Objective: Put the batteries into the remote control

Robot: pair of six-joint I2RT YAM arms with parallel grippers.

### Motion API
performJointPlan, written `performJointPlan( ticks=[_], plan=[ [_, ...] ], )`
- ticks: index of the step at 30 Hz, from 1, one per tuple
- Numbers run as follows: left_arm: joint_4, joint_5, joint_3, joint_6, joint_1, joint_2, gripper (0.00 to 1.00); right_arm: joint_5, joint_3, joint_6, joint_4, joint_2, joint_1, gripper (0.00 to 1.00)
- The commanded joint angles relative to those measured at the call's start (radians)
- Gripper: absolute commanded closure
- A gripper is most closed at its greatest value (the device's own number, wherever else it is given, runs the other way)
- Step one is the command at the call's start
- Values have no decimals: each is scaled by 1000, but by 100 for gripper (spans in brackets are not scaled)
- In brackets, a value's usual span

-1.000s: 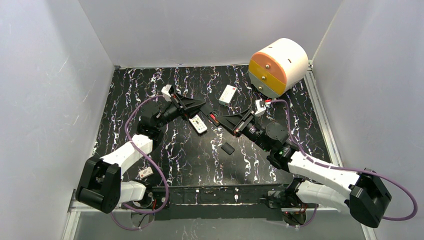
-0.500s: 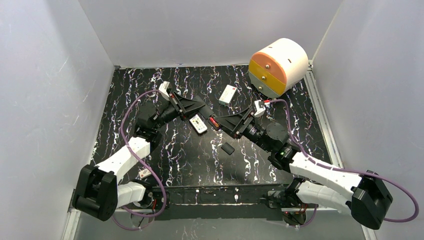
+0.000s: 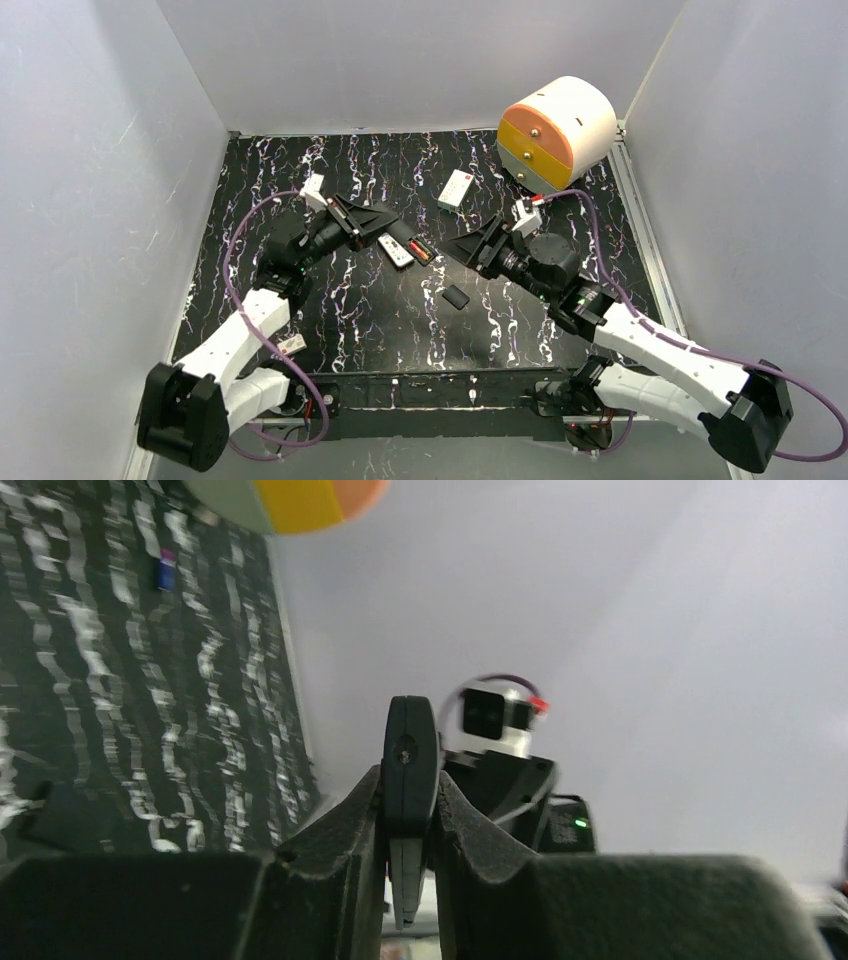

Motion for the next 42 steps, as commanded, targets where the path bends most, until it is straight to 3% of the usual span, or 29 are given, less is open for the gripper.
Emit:
performJointPlan(
  ticks=[1, 6, 9, 13, 19, 35, 42],
  plan=[
    [-347, -190, -28, 207, 18, -138, 100, 174, 138, -274, -415, -25, -23, 22],
    [-544, -262, -36, 355, 21, -221, 100, 176, 281, -691, -696, 177, -20, 20],
    [-683, -307, 7, 434, 21, -246, 100, 265, 394, -808, -836, 363, 26, 13],
    [-849, -402, 89, 529, 22, -256, 100, 284, 423, -895, -841, 513, 69, 10],
    [-898, -459, 133, 562, 24, -249, 100, 192, 424, -957, -825, 635, 75, 13],
    [-813, -365, 94, 544, 32, -225, 100, 108, 439, -990, -751, 785, 69, 35],
    [-776, -342, 77, 524, 37, -216, 100, 61, 495, -992, -829, 858, 39, 41]
  ],
)
